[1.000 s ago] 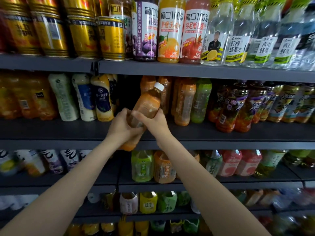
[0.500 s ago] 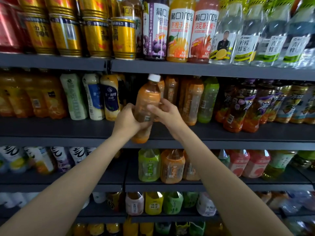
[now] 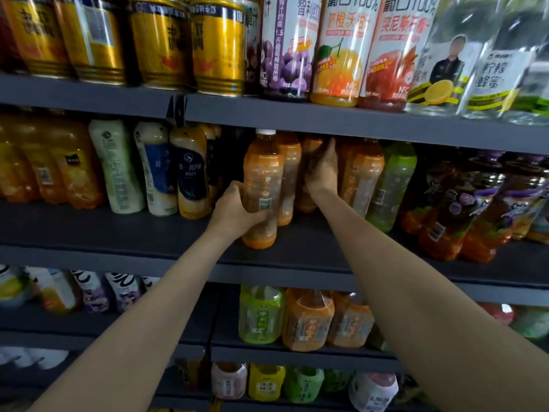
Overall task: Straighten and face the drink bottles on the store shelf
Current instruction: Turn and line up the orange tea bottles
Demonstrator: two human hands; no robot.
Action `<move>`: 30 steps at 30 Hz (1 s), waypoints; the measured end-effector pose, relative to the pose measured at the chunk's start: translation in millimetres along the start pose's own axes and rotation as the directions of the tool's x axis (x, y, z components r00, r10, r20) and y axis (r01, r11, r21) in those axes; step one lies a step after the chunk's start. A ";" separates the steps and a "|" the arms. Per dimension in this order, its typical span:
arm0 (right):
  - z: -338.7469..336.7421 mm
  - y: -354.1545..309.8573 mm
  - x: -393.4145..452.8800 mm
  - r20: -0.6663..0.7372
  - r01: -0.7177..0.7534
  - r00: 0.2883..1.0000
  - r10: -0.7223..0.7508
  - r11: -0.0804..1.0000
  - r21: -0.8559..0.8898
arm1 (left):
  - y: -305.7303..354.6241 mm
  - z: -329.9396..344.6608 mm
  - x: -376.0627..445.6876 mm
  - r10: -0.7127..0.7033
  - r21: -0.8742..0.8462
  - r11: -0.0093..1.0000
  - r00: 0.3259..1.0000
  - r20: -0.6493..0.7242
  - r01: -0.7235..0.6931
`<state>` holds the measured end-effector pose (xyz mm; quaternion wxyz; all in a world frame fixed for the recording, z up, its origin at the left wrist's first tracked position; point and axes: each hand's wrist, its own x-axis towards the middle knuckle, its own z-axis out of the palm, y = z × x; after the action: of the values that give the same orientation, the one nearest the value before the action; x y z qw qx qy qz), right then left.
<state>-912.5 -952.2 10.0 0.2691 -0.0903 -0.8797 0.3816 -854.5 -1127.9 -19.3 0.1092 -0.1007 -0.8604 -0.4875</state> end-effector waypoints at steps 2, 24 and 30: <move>6.1 -3.0 11.0 0.000 -0.045 0.999 0.046 0.996 -0.073 | -2.4 -1.9 1.2 0.006 -0.026 1.000 0.999 0.039 -0.005; -19.3 -6.0 -77.4 -0.350 0.026 0.936 -0.026 1.000 -0.003 | -5.0 -0.9 -7.0 -0.044 0.018 0.999 0.996 0.079 0.043; -31.3 -3.1 -91.9 -0.423 -0.028 0.906 -0.002 0.998 -0.063 | 0.6 -1.4 -8.5 -0.092 -0.002 0.996 0.993 0.072 0.093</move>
<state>-818.3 -968.3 -7.3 0.4474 -0.1858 -0.8123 0.3247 -846.1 -1129.3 -20.5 0.0550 -0.0787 -0.8662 -0.4905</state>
